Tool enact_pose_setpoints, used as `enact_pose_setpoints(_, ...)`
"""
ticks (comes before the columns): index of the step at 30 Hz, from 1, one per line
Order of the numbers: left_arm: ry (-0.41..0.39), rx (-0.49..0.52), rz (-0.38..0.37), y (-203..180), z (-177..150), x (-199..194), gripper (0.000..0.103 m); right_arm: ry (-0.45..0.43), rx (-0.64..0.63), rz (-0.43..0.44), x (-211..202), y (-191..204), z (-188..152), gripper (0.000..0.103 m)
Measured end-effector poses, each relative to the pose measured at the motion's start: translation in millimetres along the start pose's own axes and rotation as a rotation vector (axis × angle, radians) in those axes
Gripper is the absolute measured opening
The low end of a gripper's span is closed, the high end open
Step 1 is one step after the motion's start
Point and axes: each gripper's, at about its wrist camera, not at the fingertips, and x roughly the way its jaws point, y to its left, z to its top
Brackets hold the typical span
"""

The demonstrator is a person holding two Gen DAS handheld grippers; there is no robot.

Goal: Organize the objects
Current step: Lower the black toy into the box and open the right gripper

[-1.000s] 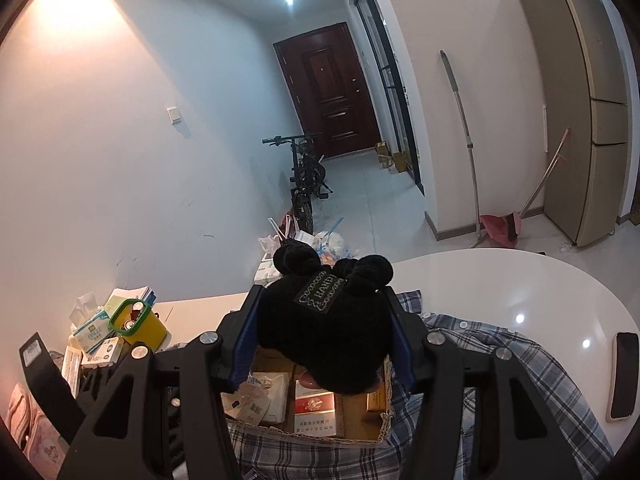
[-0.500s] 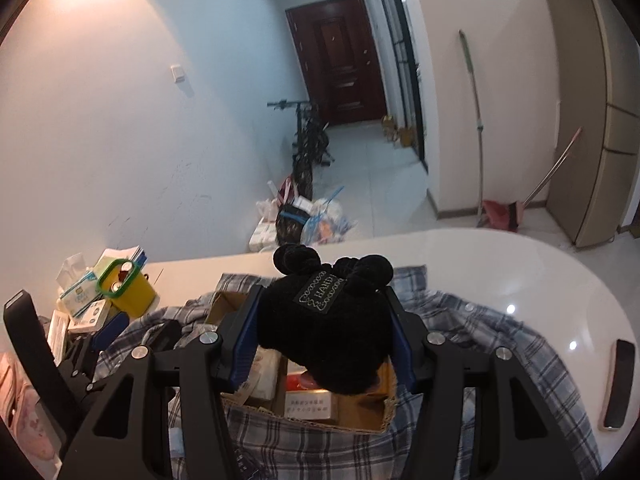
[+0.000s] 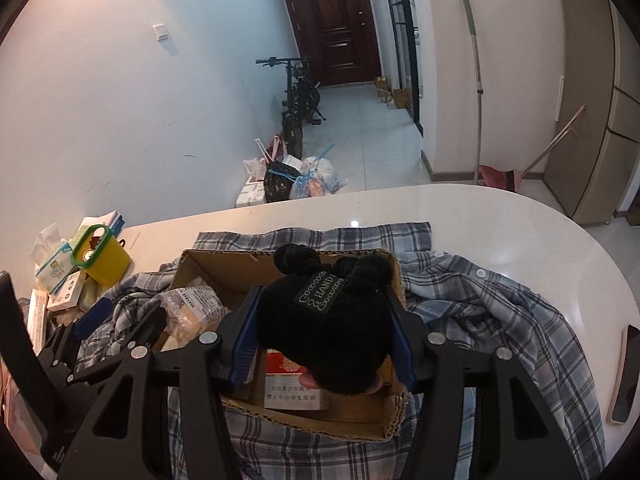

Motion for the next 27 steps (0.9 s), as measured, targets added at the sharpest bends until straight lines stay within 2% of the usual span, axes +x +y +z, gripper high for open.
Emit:
enact_pose_setpoints(4, -0.019, 0.037, 0.019, -7, 0, -4, 0.088, 0.009, -0.004, -0.001, 2, 0, -2, 0.056)
enact_pose_setpoints(10, -0.011, 0.012, 0.013, -2, 2, -2, 0.088, 0.027, -0.006, -0.016, 10, -1, -4, 0.058)
enact_pose_setpoints(16, -0.006, -0.003, 0.018, 1, 3, -1, 0.088, 0.051, 0.038, -0.009, 18, -8, -5, 0.066)
enact_pose_setpoints(18, -0.007, -0.003, 0.017, 2, 3, -1, 0.088, 0.054, 0.050, -0.007, 16, -10, -4, 0.073)
enact_pose_setpoints(27, -0.044, 0.024, 0.011, -1, 6, -13, 0.088, -0.018, 0.075, 0.022, -11, -10, 3, 0.078)
